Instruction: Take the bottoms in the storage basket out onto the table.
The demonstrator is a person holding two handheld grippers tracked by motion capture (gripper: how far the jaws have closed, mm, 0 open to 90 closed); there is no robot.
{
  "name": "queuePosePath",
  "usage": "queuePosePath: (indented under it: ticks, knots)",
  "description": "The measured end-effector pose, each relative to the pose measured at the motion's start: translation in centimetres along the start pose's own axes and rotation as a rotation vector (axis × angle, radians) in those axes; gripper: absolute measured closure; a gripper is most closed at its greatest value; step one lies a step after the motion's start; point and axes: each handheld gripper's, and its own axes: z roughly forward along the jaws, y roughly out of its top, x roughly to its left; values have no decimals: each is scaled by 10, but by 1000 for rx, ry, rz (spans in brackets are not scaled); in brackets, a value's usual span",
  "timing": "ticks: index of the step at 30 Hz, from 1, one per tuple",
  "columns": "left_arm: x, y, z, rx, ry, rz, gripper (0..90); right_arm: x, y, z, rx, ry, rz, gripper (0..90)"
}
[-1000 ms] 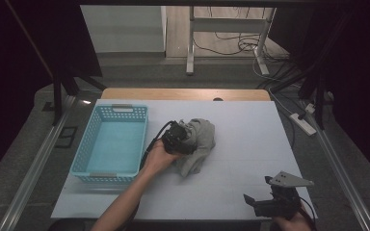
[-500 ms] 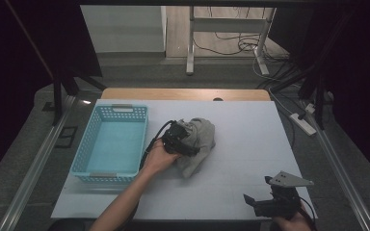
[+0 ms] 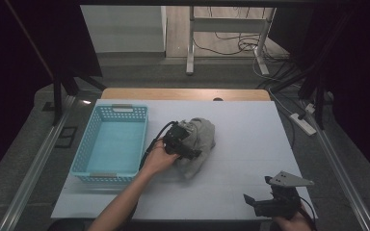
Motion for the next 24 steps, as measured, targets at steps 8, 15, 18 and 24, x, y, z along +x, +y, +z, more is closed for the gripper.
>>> queuePosePath:
  ticks: [8,15,18,24]
  knots:
    - [-7,2,-3,2,5,50,20,0,0,0,-1,1,2,24]
    - [-8,-1,-6,-21,-19,42,3,0,0,0,-2,3,4,24]
    - [-8,-2,-7,-26,-26,39,2,0,0,0,-2,4,4,24]
    - [-8,-4,-9,-30,-44,44,0,0,0,0,-3,5,4,24]
